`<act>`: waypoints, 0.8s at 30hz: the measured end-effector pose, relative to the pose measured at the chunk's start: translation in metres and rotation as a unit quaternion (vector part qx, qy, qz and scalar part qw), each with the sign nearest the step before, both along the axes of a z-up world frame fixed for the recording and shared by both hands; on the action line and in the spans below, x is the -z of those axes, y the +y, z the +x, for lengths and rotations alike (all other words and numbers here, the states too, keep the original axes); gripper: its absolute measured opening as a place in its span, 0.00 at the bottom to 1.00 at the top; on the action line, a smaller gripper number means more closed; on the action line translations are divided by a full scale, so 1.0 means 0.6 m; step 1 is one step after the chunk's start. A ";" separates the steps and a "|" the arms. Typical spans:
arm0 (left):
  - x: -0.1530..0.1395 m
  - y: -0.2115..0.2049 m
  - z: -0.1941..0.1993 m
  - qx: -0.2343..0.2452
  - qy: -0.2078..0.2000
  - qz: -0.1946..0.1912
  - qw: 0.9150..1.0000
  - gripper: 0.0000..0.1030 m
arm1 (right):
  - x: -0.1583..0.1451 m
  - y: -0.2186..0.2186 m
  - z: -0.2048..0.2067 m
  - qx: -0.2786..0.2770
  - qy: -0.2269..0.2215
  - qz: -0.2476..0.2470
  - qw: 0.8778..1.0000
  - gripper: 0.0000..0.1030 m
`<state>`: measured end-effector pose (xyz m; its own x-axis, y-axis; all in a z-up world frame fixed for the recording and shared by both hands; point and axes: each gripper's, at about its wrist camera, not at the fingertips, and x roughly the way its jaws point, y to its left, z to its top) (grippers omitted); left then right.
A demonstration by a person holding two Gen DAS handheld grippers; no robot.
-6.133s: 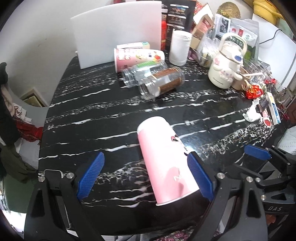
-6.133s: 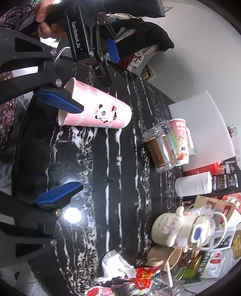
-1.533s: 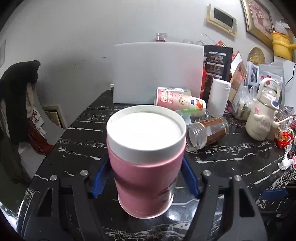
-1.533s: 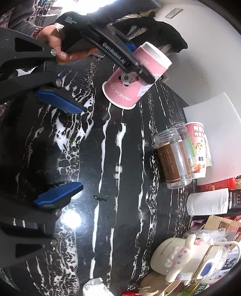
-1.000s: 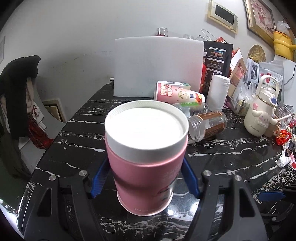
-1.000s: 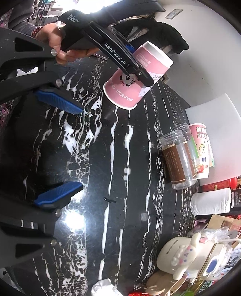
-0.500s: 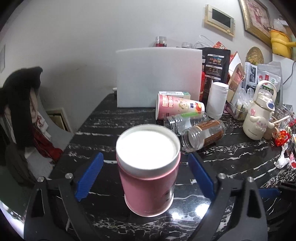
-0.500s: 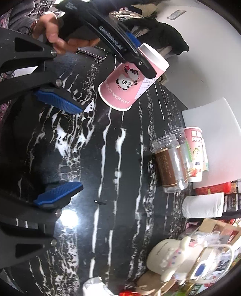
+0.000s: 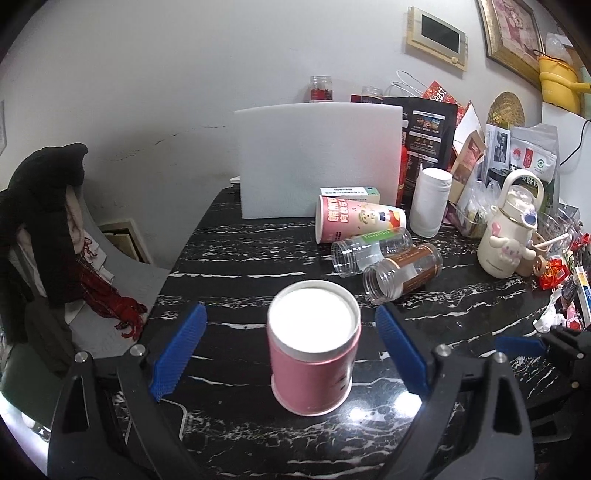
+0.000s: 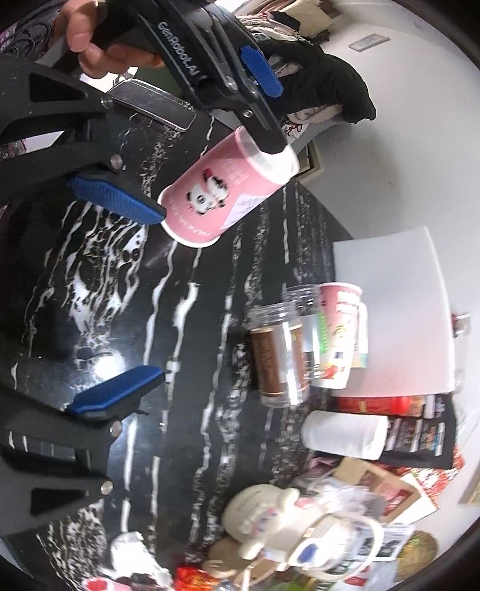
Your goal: Flip cup upside down
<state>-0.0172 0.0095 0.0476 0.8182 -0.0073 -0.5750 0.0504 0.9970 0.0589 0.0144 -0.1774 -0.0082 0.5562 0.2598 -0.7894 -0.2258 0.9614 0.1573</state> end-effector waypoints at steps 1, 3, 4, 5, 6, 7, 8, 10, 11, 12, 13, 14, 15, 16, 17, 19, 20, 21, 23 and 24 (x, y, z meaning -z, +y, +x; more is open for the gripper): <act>-0.008 0.005 -0.004 -0.002 0.001 0.002 1.000 0.90 | -0.004 0.002 0.001 -0.001 -0.003 -0.003 1.000 0.77; -0.017 0.011 -0.008 -0.011 0.004 0.010 1.000 0.90 | -0.017 0.010 0.001 -0.003 -0.013 -0.009 1.000 0.77; -0.024 0.013 -0.012 -0.016 0.007 0.015 1.000 0.90 | -0.023 0.015 0.002 -0.005 -0.018 -0.013 1.000 0.77; -0.029 0.015 -0.014 -0.017 0.010 0.016 1.000 0.90 | -0.027 0.017 0.002 -0.004 -0.022 -0.016 1.000 0.77; -0.031 0.018 -0.016 -0.018 0.013 0.015 1.000 0.90 | -0.032 0.020 0.002 -0.003 -0.025 -0.018 1.000 0.77; -0.036 0.023 -0.018 -0.019 0.019 0.011 1.000 0.90 | -0.035 0.022 0.001 -0.003 -0.027 -0.018 0.999 0.77; -0.039 0.027 -0.020 -0.018 0.024 0.006 1.000 0.90 | -0.039 0.024 0.000 -0.002 -0.029 -0.018 0.999 0.77; -0.044 0.035 -0.023 -0.018 0.038 -0.006 0.999 0.90 | -0.047 0.027 -0.003 0.001 -0.034 -0.019 0.999 0.77; -0.046 0.040 -0.026 -0.019 0.041 -0.009 0.999 0.90 | -0.050 0.028 -0.005 0.006 -0.037 -0.021 0.999 0.77; -0.046 0.041 -0.028 -0.019 0.042 -0.010 0.999 0.90 | -0.053 0.028 -0.006 0.012 -0.040 -0.025 0.999 0.77; -0.049 0.044 -0.032 -0.018 0.043 -0.011 0.999 0.90 | -0.056 0.029 -0.008 0.015 -0.043 -0.028 0.999 0.77; -0.047 0.044 -0.033 -0.017 0.045 -0.011 0.999 0.90 | -0.059 0.030 -0.011 0.019 -0.047 -0.033 0.998 0.77; -0.047 0.045 -0.035 -0.015 0.048 -0.012 0.999 0.90 | -0.060 0.030 -0.012 0.021 -0.048 -0.035 0.998 0.77; -0.047 0.045 -0.038 -0.013 0.052 -0.012 0.998 0.90 | -0.062 0.031 -0.014 0.023 -0.048 -0.036 0.998 0.77; -0.046 0.045 -0.039 -0.012 0.054 -0.011 0.998 0.90 | -0.063 0.031 -0.016 0.025 -0.048 -0.036 0.998 0.77; -0.045 0.044 -0.046 -0.010 0.056 -0.005 0.998 0.90 | -0.066 0.031 -0.020 0.027 -0.049 -0.034 0.998 0.77; -0.043 0.044 -0.048 -0.009 0.059 -0.002 0.998 0.90 | -0.068 0.032 -0.023 0.029 -0.051 -0.034 0.998 0.77; -0.040 0.044 -0.051 -0.008 0.063 0.000 0.998 0.92 | -0.069 0.033 -0.026 0.030 -0.052 -0.036 0.998 0.78; -0.034 0.045 -0.053 -0.008 0.070 0.002 0.998 0.93 | -0.071 0.035 -0.033 0.034 -0.054 -0.044 0.997 0.78; -0.031 0.046 -0.055 -0.009 0.074 0.003 0.997 0.93 | -0.071 0.037 -0.034 0.035 -0.054 -0.047 0.997 0.78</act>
